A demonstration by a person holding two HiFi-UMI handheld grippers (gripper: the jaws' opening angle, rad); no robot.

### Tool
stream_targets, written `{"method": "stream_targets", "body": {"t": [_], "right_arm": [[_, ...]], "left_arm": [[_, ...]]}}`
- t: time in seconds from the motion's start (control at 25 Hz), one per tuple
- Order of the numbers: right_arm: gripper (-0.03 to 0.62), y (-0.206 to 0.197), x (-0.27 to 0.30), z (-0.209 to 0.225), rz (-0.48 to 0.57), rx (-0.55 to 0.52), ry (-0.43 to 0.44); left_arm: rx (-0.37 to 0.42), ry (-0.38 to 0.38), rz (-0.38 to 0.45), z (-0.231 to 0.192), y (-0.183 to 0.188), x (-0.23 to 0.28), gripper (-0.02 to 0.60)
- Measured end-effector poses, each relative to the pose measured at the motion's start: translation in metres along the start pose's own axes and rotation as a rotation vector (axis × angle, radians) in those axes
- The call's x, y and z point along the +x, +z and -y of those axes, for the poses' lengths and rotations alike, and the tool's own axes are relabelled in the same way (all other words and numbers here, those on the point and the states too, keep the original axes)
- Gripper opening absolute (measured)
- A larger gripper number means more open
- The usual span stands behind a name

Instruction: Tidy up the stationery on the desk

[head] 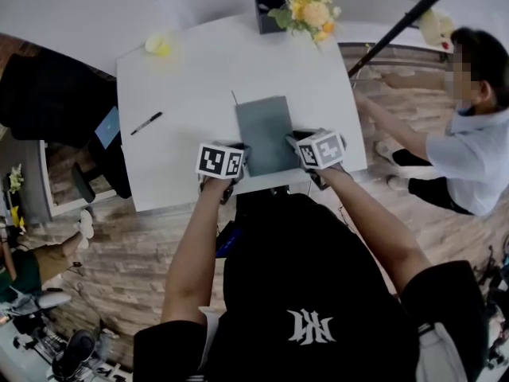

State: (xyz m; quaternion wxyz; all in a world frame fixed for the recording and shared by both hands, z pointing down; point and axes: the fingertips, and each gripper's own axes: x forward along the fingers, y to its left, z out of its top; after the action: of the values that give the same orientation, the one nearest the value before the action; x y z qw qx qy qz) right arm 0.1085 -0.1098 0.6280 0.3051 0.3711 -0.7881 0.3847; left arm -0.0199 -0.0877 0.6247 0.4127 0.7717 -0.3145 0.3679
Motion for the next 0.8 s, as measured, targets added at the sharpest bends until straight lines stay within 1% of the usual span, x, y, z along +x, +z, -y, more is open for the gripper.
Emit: {"method": "stream_targets", "body": {"t": [0.2, 0.4, 0.64, 0.8], "right_arm": [[0.103, -0.0029, -0.0015, -0.0003, 0.017, -0.014, -0.006], [0.104, -0.0024, -0.0009, -0.0010, 0.033, -0.024, -0.002], [0.104, -0.0023, -0.0002, 0.0010, 0.056, -0.014, -0.010], [0.104, -0.0017, -0.0022, 0.0021, 0.057, 0.011, 0.004]], "left_arm": [[0.003, 0.010, 0.014, 0.0024, -0.0039, 0.0003, 0.083], [-0.002, 0.014, 0.051, 0.0015, -0.0039, 0.0006, 0.084], [0.066, 0.042, 0.071, 0.0024, -0.0026, 0.0020, 0.095], [0.078, 0.050, 0.091, 0.0025, -0.0034, -0.0002, 0.101]]}}
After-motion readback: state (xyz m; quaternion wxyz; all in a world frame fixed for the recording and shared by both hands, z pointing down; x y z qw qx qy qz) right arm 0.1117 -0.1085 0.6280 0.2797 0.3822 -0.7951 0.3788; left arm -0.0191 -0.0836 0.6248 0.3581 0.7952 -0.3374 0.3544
